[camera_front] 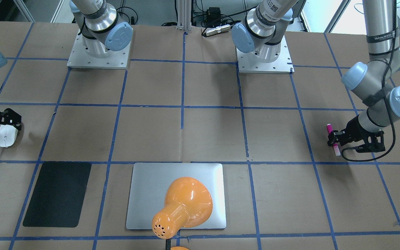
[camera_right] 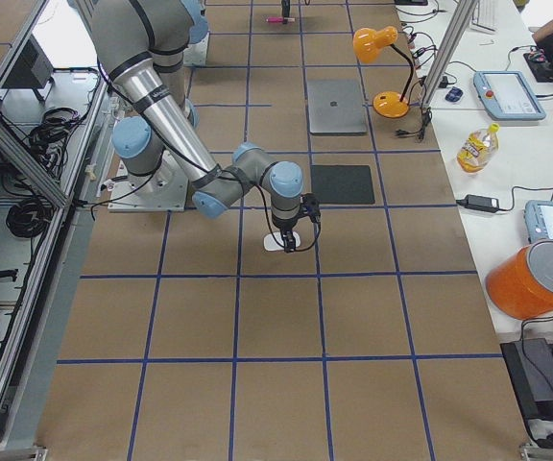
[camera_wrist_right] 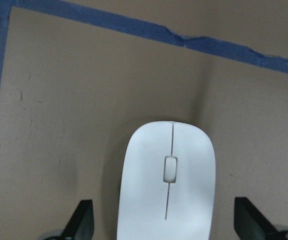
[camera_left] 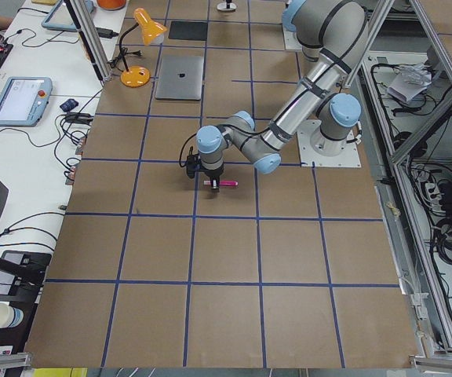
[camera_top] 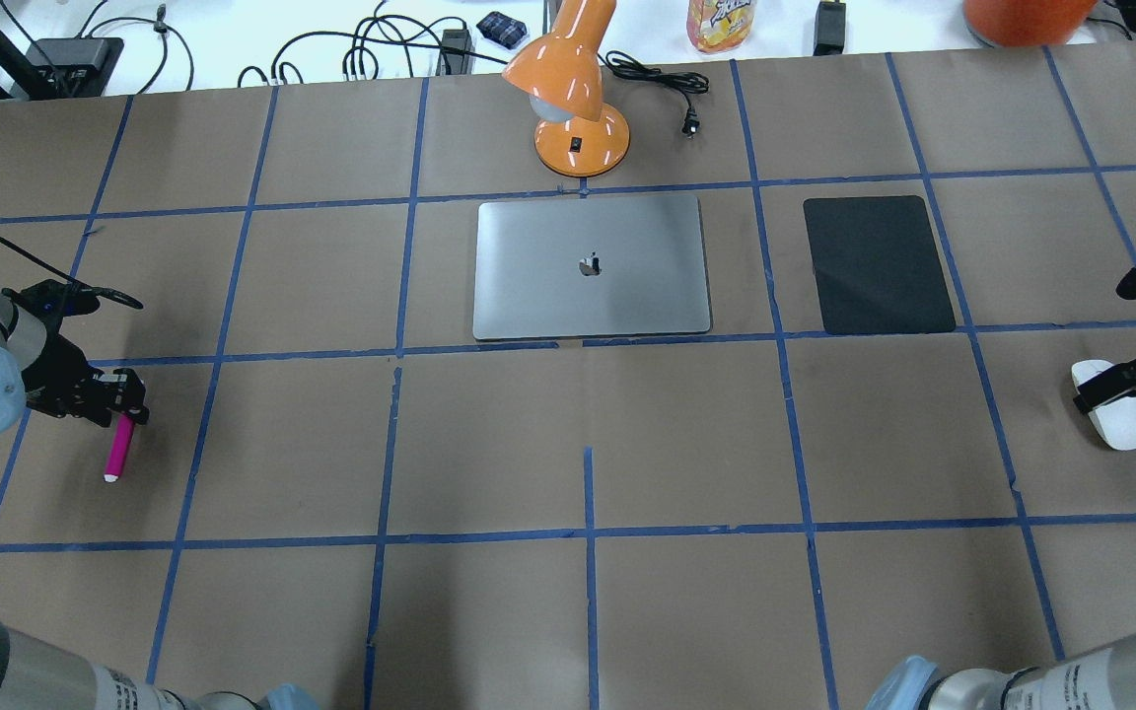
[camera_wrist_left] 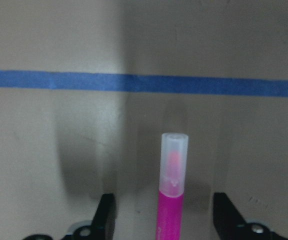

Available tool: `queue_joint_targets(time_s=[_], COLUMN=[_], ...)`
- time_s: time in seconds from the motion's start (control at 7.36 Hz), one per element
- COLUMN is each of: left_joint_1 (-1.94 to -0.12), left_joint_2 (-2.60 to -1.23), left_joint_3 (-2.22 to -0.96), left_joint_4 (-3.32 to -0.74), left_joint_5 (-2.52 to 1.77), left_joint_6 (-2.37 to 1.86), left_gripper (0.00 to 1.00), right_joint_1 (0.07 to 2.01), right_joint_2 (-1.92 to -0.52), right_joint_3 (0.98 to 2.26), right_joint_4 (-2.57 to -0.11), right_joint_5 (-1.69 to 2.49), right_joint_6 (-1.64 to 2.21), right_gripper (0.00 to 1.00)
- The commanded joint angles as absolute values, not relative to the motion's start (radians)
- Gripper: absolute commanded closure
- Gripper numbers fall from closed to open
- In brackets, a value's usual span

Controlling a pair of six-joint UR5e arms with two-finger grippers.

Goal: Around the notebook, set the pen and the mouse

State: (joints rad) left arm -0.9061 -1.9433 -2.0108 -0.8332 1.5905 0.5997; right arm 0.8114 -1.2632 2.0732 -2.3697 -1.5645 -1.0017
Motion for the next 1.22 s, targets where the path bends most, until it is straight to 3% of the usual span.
queue_joint_targets(time_s=[0.0, 0.27, 0.54, 0.82, 1.09], left_joint_1=[-0.908, -0.923, -1.079, -1.172, -1.333], left_joint_2=[-1.934, -1.905, -1.815, -1.723, -1.678], left_joint_3=[-2.014, -2.000, -2.015, -2.110, -2.152], left_joint_4=[-0.836, -0.850, -0.898, -0.943, -0.943], left_joint_5=[1.600, 1.652, 1.696, 1.648, 1.565], left_joint_6=[0.588, 0.572, 0.333, 0.043, -0.401], left_gripper=[0.96, 0.97, 0.97, 0.97, 0.97], right_joint_1=[0.810, 0.810, 0.810, 0.811, 0.837], right_joint_2=[-1.238, -1.238, -1.253, -1.262, -1.289], right_joint_3=[2.072, 2.068, 2.068, 2.062, 1.957], right_joint_4=[-2.379, -2.376, -2.367, -2.344, -2.228], right_joint_5=[-1.566, -1.575, -1.578, -1.580, -1.577], right_joint_6=[-0.977, -0.963, -0.957, -0.927, -0.870], right_gripper=[0.18, 0.25, 0.57, 0.58, 0.57])
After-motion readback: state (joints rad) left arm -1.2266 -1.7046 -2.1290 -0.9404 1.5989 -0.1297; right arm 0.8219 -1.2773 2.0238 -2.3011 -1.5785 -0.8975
